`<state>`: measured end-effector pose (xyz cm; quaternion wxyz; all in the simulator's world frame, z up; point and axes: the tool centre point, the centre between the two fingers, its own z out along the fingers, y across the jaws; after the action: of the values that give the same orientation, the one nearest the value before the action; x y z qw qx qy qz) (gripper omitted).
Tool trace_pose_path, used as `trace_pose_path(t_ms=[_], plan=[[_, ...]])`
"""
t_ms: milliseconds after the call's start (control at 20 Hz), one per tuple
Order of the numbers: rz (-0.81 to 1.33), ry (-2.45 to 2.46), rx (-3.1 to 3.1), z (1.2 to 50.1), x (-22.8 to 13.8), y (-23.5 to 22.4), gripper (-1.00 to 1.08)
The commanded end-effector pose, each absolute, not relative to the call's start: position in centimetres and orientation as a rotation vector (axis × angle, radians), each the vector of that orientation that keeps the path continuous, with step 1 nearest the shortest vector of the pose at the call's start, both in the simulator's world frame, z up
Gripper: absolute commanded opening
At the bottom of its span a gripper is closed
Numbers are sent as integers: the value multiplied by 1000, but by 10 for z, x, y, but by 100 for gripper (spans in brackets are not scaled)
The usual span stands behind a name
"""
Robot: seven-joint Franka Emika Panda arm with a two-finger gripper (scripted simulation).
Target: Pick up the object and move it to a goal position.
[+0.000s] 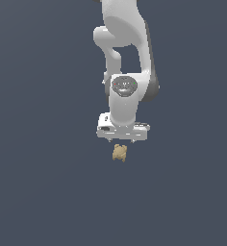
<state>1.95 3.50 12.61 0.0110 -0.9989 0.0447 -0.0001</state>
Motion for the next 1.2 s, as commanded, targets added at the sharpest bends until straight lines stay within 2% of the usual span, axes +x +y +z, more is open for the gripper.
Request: trace_pose_path(t_ms=[0, 750, 1150], plan=[[1, 195, -3121, 113, 26, 34, 100], [2, 286, -3128, 84, 35, 32, 100], [0, 291, -3128, 45, 34, 31, 100]])
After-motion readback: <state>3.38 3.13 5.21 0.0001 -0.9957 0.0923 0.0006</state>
